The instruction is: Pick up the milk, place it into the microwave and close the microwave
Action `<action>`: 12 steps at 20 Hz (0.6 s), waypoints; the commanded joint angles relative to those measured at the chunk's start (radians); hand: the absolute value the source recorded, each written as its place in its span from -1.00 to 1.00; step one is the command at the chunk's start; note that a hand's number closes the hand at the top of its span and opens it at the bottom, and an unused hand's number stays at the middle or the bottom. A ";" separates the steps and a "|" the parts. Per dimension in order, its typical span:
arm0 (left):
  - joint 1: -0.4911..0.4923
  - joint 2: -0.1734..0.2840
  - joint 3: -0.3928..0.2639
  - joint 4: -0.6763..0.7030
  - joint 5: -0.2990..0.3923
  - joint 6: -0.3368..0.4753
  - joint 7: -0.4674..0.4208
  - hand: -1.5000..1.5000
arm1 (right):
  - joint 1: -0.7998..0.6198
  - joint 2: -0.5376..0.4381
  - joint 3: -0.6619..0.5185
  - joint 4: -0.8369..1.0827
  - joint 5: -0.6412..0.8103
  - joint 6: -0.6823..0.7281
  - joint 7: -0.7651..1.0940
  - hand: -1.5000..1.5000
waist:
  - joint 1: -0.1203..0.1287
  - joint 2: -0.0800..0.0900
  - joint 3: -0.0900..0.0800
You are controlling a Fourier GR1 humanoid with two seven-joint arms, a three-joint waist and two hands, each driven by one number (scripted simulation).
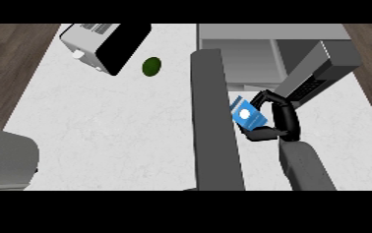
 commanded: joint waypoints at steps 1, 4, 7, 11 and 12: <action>0.034 -0.003 0.035 0.003 0.040 -0.026 0.008 -1.00 | -0.056 0.032 0.027 -0.123 0.005 -0.048 0.185 1.00 | 0.002 -0.001 0.000; -0.055 0.009 0.016 0.059 -0.032 -0.007 0.006 -1.00 | -0.163 0.030 0.013 0.005 0.052 -0.121 0.151 1.00 | 0.005 0.004 0.000; -0.057 0.019 0.022 0.030 0.005 0.005 0.023 -1.00 | -0.282 0.012 0.004 0.091 0.114 -0.211 0.195 1.00 | 0.018 0.007 0.001; -0.035 0.021 0.048 0.041 0.018 -0.020 0.017 -1.00 | -0.385 -0.004 0.002 0.218 0.166 -0.261 0.221 1.00 | 0.023 0.008 0.001; -0.071 -0.032 -0.013 0.094 -0.090 -0.033 -0.049 -1.00 | -0.456 0.011 -0.012 0.285 0.175 -0.299 0.242 1.00 | 0.033 0.014 0.001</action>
